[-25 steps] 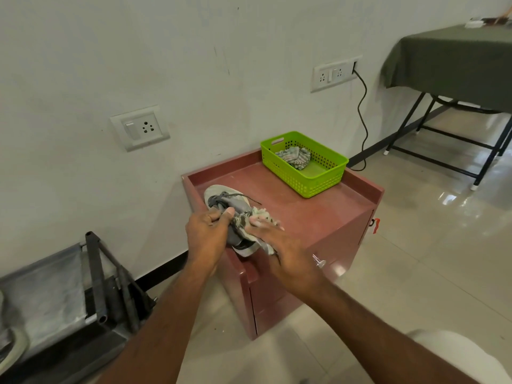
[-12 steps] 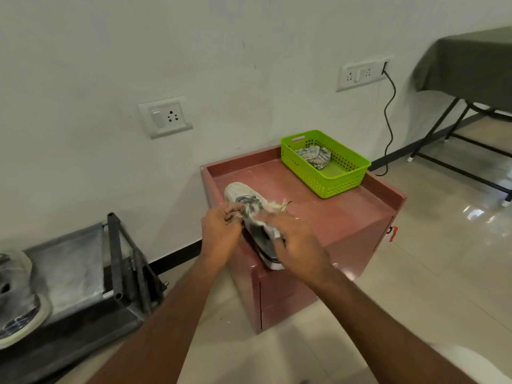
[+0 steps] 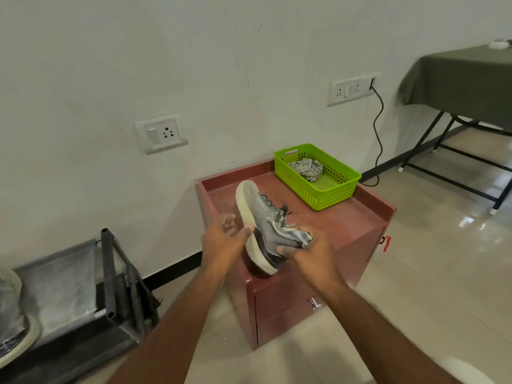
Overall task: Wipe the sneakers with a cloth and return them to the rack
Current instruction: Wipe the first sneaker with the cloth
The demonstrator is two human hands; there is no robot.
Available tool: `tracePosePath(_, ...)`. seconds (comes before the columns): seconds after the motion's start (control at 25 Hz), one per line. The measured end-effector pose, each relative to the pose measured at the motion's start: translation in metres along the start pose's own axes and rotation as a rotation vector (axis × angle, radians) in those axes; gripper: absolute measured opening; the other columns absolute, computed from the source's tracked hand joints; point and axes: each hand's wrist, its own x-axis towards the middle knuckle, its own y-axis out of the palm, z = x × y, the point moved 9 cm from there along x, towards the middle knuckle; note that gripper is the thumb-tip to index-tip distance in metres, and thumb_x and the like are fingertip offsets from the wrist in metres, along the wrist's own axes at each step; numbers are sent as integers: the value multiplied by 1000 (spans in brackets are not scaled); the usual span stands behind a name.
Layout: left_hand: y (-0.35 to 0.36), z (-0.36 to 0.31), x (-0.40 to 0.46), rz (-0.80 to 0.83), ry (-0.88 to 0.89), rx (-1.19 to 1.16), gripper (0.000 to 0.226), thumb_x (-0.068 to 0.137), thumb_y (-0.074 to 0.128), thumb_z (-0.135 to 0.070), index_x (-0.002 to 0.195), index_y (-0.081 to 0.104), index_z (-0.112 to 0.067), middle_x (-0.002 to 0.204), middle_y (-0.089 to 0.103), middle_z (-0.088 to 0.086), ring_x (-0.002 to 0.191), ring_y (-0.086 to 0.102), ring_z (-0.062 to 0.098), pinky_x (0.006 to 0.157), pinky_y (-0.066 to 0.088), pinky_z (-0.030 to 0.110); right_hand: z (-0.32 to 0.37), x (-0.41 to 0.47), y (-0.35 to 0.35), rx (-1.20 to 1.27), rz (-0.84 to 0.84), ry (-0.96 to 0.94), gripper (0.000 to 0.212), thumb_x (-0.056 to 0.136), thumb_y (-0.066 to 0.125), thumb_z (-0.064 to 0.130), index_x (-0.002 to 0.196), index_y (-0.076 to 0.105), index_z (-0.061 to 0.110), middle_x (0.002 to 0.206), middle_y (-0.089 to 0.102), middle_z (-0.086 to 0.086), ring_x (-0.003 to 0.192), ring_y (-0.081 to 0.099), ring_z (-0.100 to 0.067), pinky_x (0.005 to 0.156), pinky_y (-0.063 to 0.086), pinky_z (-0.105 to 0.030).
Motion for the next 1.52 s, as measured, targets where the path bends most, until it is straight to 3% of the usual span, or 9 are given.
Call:
tracePosePath(0.2,37,-17,-18,240,123,152,75,73,86,-47,138,54,-27,116,59,-20,104,58,-1,89,44,14,-24,-28,27,565,-26,320,31,80,71,-12,102,68,8,89,75,-14,83,74,-27,70,61,-37)
tracePosePath(0.36,38,-46,-19,321,318,55,67,64,94,-33,112,58,-62,105,68,-28,98,63,-10,84,48,9,-22,-21,21,793,-90,304,29,84,69,-7,113,65,-5,98,74,-24,90,74,-34,75,61,-42)
tracePosePath(0.44,26,-47,-9,311,351,136,73,68,92,-32,131,57,-45,117,65,-21,103,63,-7,89,50,12,-18,-25,32,799,-39,329,29,86,69,-2,115,65,-2,103,73,-24,94,73,-36,77,61,-44)
tracePosePath(0.6,8,-36,-1,375,332,302,69,80,82,-14,141,52,-28,130,55,-23,109,56,-16,106,43,14,-22,-29,41,474,207,478,20,92,69,20,112,68,18,107,74,-14,96,73,-32,83,59,-53)
tracePosePath(0.72,23,-37,-9,333,539,628,74,81,73,-30,149,44,-27,159,25,-16,150,13,0,125,9,35,2,3,-19,-79,-36,159,9,92,66,25,100,71,23,89,76,-1,80,74,-19,72,62,-45)
tracePosePath(0.92,38,-34,-18,353,544,512,69,81,81,-35,144,53,-30,148,52,-11,134,43,0,114,33,24,-8,22,-44,380,-151,248,21,97,59,9,110,71,20,103,76,-1,99,72,-22,85,60,-46)
tracePosePath(1.12,40,-27,-19,473,540,391,62,84,79,-19,141,56,-29,140,52,-23,132,43,-12,116,38,29,11,45,-73,-104,-207,-39,31,99,54,14,126,66,25,110,72,7,106,66,-12,77,50,-12)
tracePosePath(1.36,50,-12,-13,487,482,340,68,84,79,-19,144,53,-32,145,53,-20,134,46,-7,115,41,37,8,62,-83,-497,-319,-273,68,90,46,-10,151,38,19,158,35,-1,149,26,-18,120,28,-43)
tracePosePath(1.52,49,-10,-10,479,466,311,66,84,80,-17,143,54,-32,139,58,-20,127,53,-5,110,46,37,-18,61,-26,-568,58,-176,60,97,47,1,152,36,21,163,21,-6,150,21,-24,120,26,-42)
